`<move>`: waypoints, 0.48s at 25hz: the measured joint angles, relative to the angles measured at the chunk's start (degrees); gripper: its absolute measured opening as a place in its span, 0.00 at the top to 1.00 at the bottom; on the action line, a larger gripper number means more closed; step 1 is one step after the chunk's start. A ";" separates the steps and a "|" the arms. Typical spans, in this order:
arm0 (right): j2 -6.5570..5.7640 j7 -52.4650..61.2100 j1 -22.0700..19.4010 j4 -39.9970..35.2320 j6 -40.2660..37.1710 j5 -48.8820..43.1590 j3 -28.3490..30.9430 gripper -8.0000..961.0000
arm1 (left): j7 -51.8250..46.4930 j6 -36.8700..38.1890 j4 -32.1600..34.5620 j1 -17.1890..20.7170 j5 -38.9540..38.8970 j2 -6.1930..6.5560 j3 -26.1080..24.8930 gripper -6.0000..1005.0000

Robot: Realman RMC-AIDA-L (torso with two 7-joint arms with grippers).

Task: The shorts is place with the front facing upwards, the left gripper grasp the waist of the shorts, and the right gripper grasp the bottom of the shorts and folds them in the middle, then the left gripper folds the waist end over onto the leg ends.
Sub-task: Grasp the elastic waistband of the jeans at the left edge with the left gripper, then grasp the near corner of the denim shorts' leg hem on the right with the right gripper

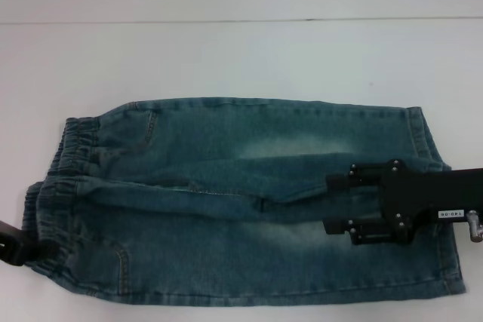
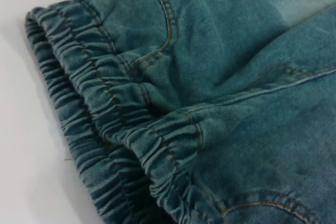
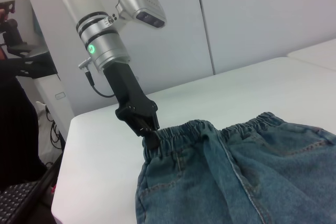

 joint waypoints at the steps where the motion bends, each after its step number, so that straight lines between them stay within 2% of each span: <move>1: -0.06 0.12 0.04 0.00 -0.01 0.00 0.01 0.24 | -0.06 0.10 0.00 -0.11 -0.04 -0.02 -0.08 0.86; 5: -0.44 2.09 0.39 -0.52 -0.81 0.00 0.18 0.24 | -0.80 0.35 0.00 -0.65 -0.14 -0.01 -0.46 0.96; 7: -1.05 5.44 0.88 -1.44 -1.34 -0.02 0.09 0.24 | -1.66 0.38 0.00 -1.12 -0.16 0.10 -0.49 0.96; 9: -2.22 9.93 1.56 -2.31 -2.41 -0.39 -0.32 0.24 | -2.21 0.38 0.00 -1.52 -0.17 0.25 -0.50 0.96; 12: -4.90 16.38 2.43 -4.01 -6.40 -1.08 -1.03 0.24 | -2.51 0.05 -0.21 -2.09 -0.18 0.32 -0.33 0.96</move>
